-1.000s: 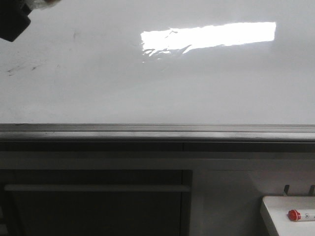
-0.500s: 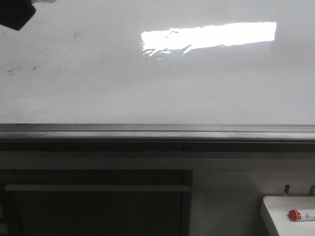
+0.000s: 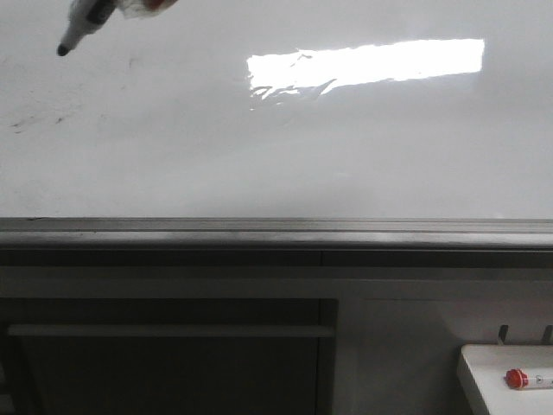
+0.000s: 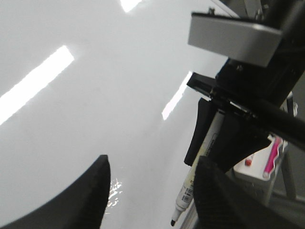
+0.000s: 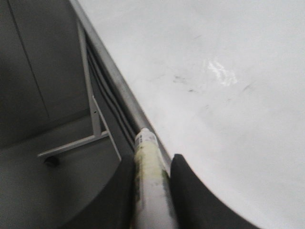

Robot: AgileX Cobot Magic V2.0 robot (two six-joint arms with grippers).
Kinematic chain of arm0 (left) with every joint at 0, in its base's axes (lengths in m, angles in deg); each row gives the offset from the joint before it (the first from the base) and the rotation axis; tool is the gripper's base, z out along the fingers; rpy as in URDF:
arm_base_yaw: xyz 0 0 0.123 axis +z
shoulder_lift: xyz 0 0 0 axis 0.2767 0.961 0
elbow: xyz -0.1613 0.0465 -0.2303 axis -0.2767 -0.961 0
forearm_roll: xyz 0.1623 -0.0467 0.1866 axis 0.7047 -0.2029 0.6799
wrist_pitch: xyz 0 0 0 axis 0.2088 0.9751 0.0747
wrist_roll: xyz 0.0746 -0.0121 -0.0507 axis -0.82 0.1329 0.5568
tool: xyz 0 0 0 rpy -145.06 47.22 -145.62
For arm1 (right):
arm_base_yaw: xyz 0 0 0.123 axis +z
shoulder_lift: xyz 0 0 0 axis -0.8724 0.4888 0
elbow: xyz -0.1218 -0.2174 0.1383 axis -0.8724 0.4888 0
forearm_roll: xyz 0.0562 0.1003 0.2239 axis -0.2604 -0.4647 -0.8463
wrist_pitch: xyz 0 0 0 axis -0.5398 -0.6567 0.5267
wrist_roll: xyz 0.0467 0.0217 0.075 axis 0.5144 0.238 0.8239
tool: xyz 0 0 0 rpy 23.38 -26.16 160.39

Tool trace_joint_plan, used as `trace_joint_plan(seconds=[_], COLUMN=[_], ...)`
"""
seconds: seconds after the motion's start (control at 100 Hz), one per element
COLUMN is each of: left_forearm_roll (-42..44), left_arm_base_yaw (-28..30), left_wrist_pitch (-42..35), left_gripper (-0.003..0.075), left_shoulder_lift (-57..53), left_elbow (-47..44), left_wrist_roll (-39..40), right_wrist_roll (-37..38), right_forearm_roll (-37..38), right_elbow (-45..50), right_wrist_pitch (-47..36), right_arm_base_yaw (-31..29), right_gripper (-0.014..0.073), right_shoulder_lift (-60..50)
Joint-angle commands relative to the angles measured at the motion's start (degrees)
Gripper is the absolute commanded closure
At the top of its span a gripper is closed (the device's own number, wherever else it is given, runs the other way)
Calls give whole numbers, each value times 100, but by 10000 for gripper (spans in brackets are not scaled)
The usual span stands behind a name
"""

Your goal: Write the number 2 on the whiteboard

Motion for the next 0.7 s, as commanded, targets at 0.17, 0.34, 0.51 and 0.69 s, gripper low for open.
trace_joint_plan(seconds=[0.17,0.34,0.51,0.69], left_forearm_roll=[1893,2179,1680,1309], left_arm_base_yaw=[653,1019,1044,1044], left_wrist_pitch=[-365,-289,-310,-300], left_gripper=[476,715,741,741], left_shoulder_lift=[-1067,-1603,-1728,-1728], left_elbow=[-446,-1010,-1315,-1357], left_wrist_roll=[2711,3371,3371,3371], right_wrist_roll=[-42,-42,-42,-42], right_forearm_roll=[128,291,291,473], right_elbow=[-194,-222,-457,-680], right_wrist_pitch=[-936,-1157,-1122,-1030], right_arm_base_yaw=[-892,-1020,-1020,-1020], right_gripper=[672,672,672,672], right_shoulder_lift=[-101,8,343,668])
